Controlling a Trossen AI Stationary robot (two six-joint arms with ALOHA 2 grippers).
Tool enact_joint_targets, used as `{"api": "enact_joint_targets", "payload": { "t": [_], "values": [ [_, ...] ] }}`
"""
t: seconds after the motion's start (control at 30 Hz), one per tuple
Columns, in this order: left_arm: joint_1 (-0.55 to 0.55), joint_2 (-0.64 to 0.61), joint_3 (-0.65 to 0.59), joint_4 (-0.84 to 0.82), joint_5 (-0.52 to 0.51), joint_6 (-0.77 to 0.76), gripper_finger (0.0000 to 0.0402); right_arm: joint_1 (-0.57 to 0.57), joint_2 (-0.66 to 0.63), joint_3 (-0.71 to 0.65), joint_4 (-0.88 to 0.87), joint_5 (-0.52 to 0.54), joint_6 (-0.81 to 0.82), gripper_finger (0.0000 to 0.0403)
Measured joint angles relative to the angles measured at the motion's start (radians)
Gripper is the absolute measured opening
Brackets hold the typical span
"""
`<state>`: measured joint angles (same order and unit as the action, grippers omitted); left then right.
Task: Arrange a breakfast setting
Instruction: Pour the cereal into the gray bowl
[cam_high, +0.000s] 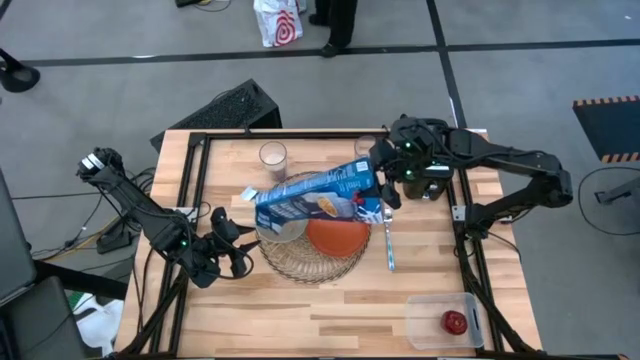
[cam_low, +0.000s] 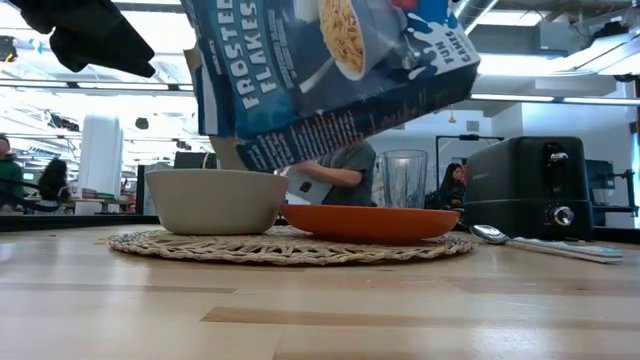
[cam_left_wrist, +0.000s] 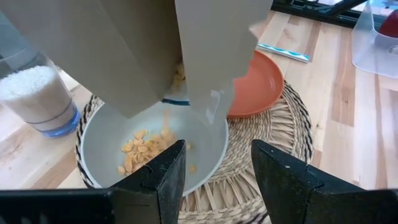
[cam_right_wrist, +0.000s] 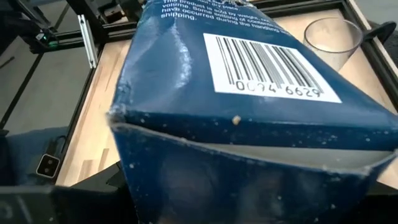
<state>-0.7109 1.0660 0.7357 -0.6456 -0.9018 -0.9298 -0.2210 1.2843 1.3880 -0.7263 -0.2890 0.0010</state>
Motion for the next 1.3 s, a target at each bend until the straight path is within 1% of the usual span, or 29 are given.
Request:
{"api": "enact_joint_targets", "payload": {
  "t": [0.2,0.4,0.53,0.77,0.87,1.2,1.3],
  "values": [
    [0.000,0.000,0.000,0.000,0.004,-0.007,0.0169,-0.004,-0.001,0.000,-0.006,0.000,-0.002,0.0307],
    [0.000,0.000,0.000,0.000,0.004,-0.010,0.0169,0.005,0.029,0.000,-0.020,0.004,-0.032,0.0307],
    [0.000,0.000,0.000,0.003,0.003,-0.010,0.0169,0.021,0.059,-0.003,0.021,0.004,-0.042,0.0307],
    [0.000,-0.001,0.000,0.008,0.005,-0.010,0.0169,0.023,0.101,0.074,-0.047,-0.001,-0.054,0.0307],
    [0.000,-0.001,0.000,0.006,0.005,-0.010,0.0169,0.022,0.101,0.081,-0.057,0.010,-0.059,0.0307],
    [0.000,0.000,0.000,0.003,-0.001,-0.010,0.0169,0.017,0.093,0.079,-0.054,0.000,-0.051,0.0307],
    [0.000,0.000,0.000,0.003,-0.002,-0.010,0.0169,0.017,0.069,0.032,-0.014,0.003,-0.051,0.0307]
  ]
}}
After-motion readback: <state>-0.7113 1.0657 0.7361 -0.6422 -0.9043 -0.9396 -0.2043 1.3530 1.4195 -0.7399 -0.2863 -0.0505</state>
